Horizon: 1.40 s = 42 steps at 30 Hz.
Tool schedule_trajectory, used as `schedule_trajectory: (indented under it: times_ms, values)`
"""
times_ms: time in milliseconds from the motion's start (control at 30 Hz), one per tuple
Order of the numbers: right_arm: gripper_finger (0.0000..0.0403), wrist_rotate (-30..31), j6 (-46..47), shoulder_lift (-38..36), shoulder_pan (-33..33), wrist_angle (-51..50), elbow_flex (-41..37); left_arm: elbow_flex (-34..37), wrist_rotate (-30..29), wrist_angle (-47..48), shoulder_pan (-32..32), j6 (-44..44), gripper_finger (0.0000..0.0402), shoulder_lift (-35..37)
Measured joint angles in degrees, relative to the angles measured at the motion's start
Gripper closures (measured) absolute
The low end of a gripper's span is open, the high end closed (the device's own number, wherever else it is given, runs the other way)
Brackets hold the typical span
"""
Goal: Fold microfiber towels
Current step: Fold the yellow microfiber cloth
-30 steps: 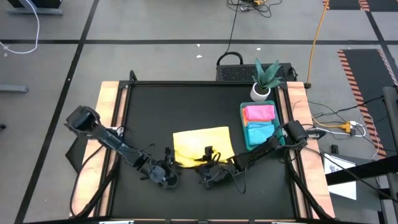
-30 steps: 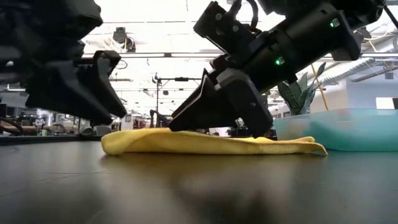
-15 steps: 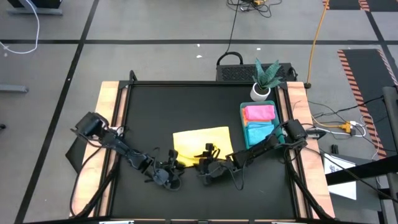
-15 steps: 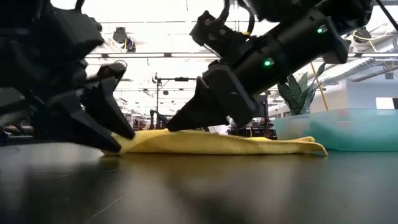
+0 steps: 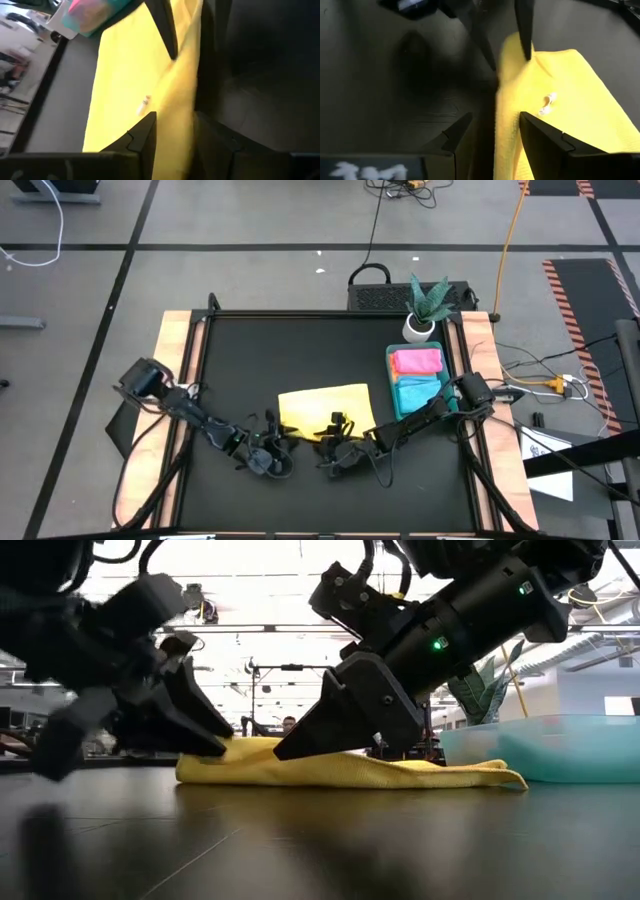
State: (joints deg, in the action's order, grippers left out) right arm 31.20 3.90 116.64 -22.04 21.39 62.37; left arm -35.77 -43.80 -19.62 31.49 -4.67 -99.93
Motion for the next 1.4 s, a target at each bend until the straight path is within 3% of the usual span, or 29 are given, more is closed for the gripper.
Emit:
schedule_trajectory:
  times_ms: [300,600,900,1067,1400]
  values:
    - [0.0255,0.0,1.4,0.0,-1.5,-0.8,0.0,-0.1,10.8,6.4,-2.7,8.0,0.0276,3.6]
    - [0.0255,0.0,1.6,-3.4,-5.8,-3.5,0.0,-0.1,15.0,6.2,-2.9,7.9,0.0392,3.6]
    - [0.0255,0.0,2.3,-4.0,-9.7,-3.3,0.0,-0.2,16.9,6.7,-1.5,9.1,0.0396,9.2]
    - [0.0255,0.0,2.5,-4.0,-10.3,-2.3,0.0,-0.2,27.5,7.0,-2.6,12.3,0.0385,14.5]
    - [0.0252,0.1,-13.2,-0.9,-7.6,3.6,0.0,-0.1,29.0,9.6,-8.6,17.4,0.0392,12.8]
